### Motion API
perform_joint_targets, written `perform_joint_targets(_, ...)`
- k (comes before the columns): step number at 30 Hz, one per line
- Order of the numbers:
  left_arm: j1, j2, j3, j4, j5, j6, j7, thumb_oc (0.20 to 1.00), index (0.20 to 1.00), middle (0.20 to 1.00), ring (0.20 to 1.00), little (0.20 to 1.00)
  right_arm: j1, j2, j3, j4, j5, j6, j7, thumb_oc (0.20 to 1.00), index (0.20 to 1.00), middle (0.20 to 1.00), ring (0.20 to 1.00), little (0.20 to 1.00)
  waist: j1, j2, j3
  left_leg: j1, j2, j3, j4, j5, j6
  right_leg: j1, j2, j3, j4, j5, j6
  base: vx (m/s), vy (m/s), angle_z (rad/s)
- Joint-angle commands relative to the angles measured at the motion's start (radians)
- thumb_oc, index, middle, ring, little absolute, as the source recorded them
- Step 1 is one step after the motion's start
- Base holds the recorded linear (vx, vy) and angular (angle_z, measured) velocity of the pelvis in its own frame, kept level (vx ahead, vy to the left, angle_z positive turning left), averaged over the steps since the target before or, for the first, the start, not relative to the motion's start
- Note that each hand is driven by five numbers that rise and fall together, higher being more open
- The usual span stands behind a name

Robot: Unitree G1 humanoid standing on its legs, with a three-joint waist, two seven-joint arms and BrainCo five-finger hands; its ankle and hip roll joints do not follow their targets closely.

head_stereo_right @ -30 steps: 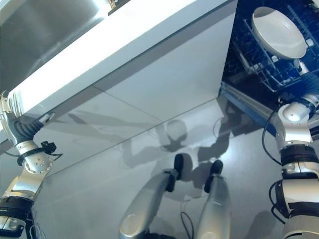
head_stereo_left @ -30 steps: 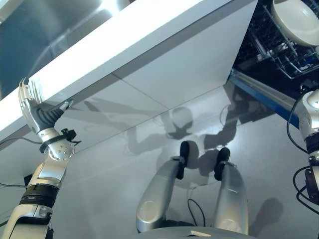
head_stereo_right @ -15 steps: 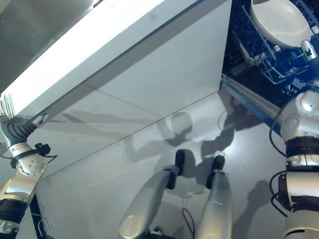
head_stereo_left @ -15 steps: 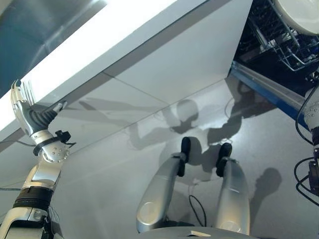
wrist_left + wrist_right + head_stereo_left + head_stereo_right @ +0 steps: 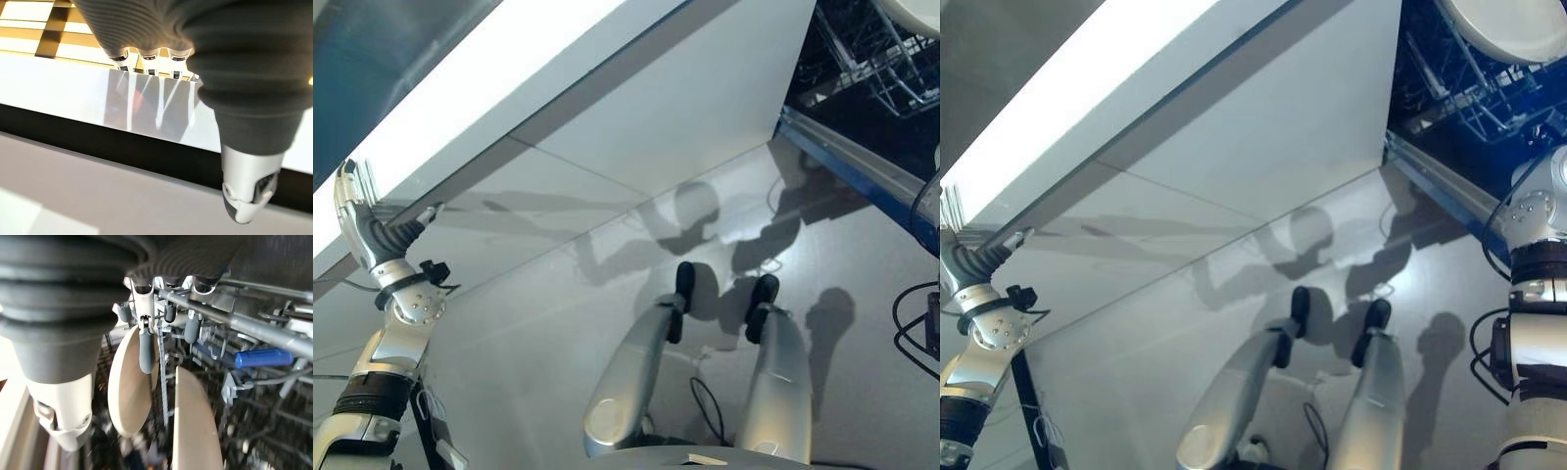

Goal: Pick up plates and place into dishwasher.

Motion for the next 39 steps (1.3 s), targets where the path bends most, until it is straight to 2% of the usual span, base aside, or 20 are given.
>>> perform_joint_targets(1, 0.253, -0.201, -0.225, 0.026, -0.102, 0.041, -0.188, 1.000, 1.000, 1.000, 1.000, 1.000, -0.100, 0.060, 0.021, -0.093, 0.143, -0.016, 0.252, 1.000, 1.000, 1.000, 1.000, 1.000, 0.090, -0.037, 0.090, -0.101, 0.023, -0.033, 0.130, -0.044, 0.026, -0.032, 0.012, -0.025, -0.076, 0.047, 0.033, 0.00, -0.067, -0.05)
perform_joint_targets(4, 0.271, -0.173, -0.192, 0.009, -0.111, 0.030, -0.213, 1.000, 1.000, 1.000, 1.000, 1.000, -0.103, 0.083, -0.001, -0.180, 0.260, 0.003, 0.390, 1.000, 1.000, 1.000, 1.000, 1.000, 0.104, -0.047, 0.090, -0.115, 0.021, -0.051, 0.135, -0.041, 0.026, -0.037, 0.012, -0.033, -0.076, 0.049, 0.036, -0.01, -0.102, -0.04)
perform_joint_targets(7, 0.288, -0.142, -0.161, -0.002, -0.121, 0.016, -0.239, 1.000, 1.000, 1.000, 1.000, 1.000, -0.119, 0.101, 0.010, -0.265, 0.314, 0.025, 0.439, 1.000, 1.000, 1.000, 1.000, 1.000, 0.118, -0.058, 0.090, -0.128, 0.020, -0.064, 0.141, -0.035, 0.026, -0.038, 0.012, -0.046, -0.081, 0.057, 0.039, -0.01, -0.104, -0.06)
perform_joint_targets(11, 0.311, -0.105, -0.128, -0.008, -0.124, -0.012, -0.262, 1.000, 1.000, 1.000, 1.000, 1.000, -0.149, 0.119, 0.027, -0.338, 0.431, 0.089, 0.590, 1.000, 1.000, 1.000, 1.000, 1.000, 0.138, -0.073, 0.090, -0.127, 0.016, -0.086, 0.140, -0.027, 0.028, -0.021, 0.013, -0.065, -0.086, 0.056, 0.038, 0.00, -0.093, -0.19)
perform_joint_targets(13, 0.323, -0.081, -0.108, -0.019, -0.127, -0.013, -0.274, 1.000, 1.000, 1.000, 1.000, 1.000, -0.152, 0.121, 0.039, -0.386, 0.447, 0.114, 0.626, 1.000, 1.000, 1.000, 1.000, 1.000, 0.148, -0.084, 0.090, -0.127, 0.012, -0.097, 0.144, -0.026, 0.029, -0.009, 0.013, -0.080, -0.091, 0.059, 0.039, 0.01, -0.129, -0.15)
perform_joint_targets(17, 0.348, -0.036, -0.061, -0.028, -0.140, -0.029, -0.302, 1.000, 1.000, 1.000, 1.000, 1.000, -0.174, 0.139, 0.072, -0.484, 0.460, 0.129, 0.644, 1.000, 1.000, 1.000, 1.000, 1.000, 0.171, -0.108, 0.090, -0.123, 0.004, -0.122, 0.155, -0.020, 0.030, 0.025, 0.017, -0.113, -0.111, 0.070, 0.041, 0.01, -0.140, -0.06)
perform_joint_targets(19, 0.352, -0.008, -0.041, -0.033, -0.138, -0.035, -0.325, 1.000, 1.000, 1.000, 1.000, 1.000, -0.195, 0.154, 0.093, -0.537, 0.462, 0.141, 0.622, 1.000, 1.000, 1.000, 1.000, 1.000, 0.184, -0.118, 0.090, -0.119, 0.002, -0.133, 0.163, -0.018, 0.029, 0.048, 0.020, -0.129, -0.125, 0.074, 0.041, 0.01, -0.129, -0.05)
perform_joint_targets(26, 0.354, 0.025, -0.017, -0.047, -0.134, -0.050, -0.355, 1.000, 1.000, 1.000, 1.000, 1.000, -0.255, 0.208, 0.147, -0.660, 0.460, 0.172, 0.618, 1.000, 1.000, 1.000, 1.000, 1.000, 0.214, -0.127, 0.090, -0.079, -0.011, -0.157, 0.150, -0.006, 0.030, 0.124, 0.024, -0.174, -0.166, 0.079, 0.042, 0.01, -0.051, -0.05)
perform_joint_targets(31, 0.361, 0.036, 0.009, -0.042, -0.130, -0.058, -0.390, 1.000, 1.000, 1.000, 1.000, 1.000, -0.232, 0.216, 0.150, -0.726, 0.429, 0.167, 0.635, 1.000, 1.000, 1.000, 1.000, 1.000, 0.226, -0.133, 0.090, -0.038, -0.018, -0.167, 0.131, -0.007, 0.031, 0.190, 0.024, -0.200, -0.204, 0.086, 0.045, -0.01, -0.020, -0.12)
perform_joint_targets(39, 0.343, 0.058, 0.043, -0.028, -0.106, -0.071, -0.428, 1.000, 1.000, 1.000, 1.000, 1.000, -0.177, 0.179, 0.096, -0.762, 0.358, 0.116, 0.635, 1.000, 1.000, 1.000, 1.000, 1.000, 0.215, -0.176, 0.090, 0.042, -0.018, -0.163, 0.089, -0.030, 0.026, 0.309, 0.043, -0.215, -0.315, 0.121, 0.063, -0.04, -0.024, -0.01)
